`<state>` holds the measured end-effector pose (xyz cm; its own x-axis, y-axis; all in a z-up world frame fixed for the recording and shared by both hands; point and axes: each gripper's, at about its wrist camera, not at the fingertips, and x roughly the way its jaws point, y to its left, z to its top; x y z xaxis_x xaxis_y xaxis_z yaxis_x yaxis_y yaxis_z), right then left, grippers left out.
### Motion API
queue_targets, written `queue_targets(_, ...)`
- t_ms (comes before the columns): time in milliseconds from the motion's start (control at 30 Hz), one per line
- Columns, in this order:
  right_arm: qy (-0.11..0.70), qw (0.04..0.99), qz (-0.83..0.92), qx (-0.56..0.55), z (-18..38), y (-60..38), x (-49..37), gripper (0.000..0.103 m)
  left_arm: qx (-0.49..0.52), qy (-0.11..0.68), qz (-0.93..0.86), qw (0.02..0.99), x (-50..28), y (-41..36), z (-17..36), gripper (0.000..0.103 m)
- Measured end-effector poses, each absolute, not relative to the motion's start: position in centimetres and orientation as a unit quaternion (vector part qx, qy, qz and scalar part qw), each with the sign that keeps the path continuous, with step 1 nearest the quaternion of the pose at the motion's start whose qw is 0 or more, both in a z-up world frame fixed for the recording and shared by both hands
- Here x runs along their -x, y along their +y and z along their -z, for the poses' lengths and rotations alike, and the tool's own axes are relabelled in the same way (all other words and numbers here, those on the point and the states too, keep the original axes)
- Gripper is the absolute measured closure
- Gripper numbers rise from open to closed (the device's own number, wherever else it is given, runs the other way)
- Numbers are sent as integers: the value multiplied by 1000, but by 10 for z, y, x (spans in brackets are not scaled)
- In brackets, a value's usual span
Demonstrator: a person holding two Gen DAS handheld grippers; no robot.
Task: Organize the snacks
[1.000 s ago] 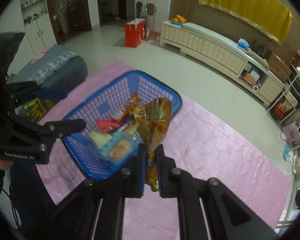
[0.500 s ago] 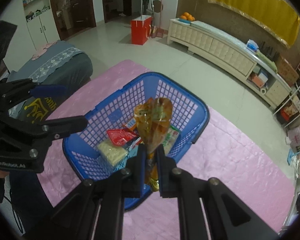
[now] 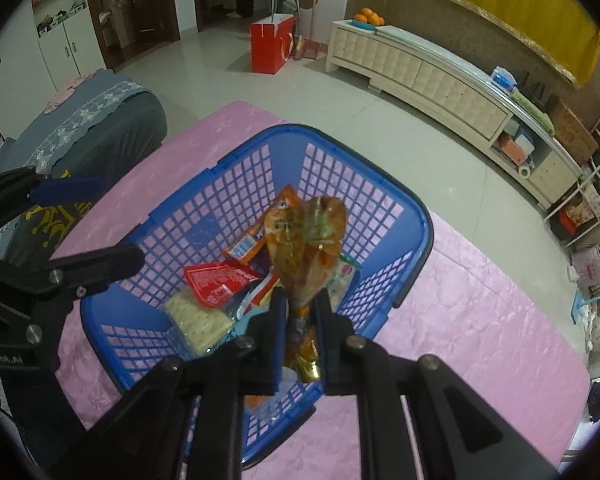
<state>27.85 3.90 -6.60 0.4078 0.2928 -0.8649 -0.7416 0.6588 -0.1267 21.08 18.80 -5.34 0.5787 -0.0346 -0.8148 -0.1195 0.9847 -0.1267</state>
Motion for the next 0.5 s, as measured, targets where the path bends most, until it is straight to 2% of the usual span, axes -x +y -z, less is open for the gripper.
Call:
queue_targets(33,431,803,-317,261,66,40,-279,66,84,459,-24,884,-211,188,54,26)
queue_targets(67,426,808,-308,267,67,42,-280,57,83,459,-24,884,-211,187,54,26)
queue_targets(100,423,809,-303,272,67,43,-280,37,83,459,-25,884,-210,187,54,26)
queue_targets(133,422,810,-296,279,68,44,-281,23,82,458,-26,885,-209,187,54,26)
queue_targets(267,380,833,-275,294,62,38,-270,20,74,454,-28,888,-202,182,54,26)
queue_targets(500,365,843,-290,268,37,15,-248,20,70,433,-31,898,-185,168,43,26)
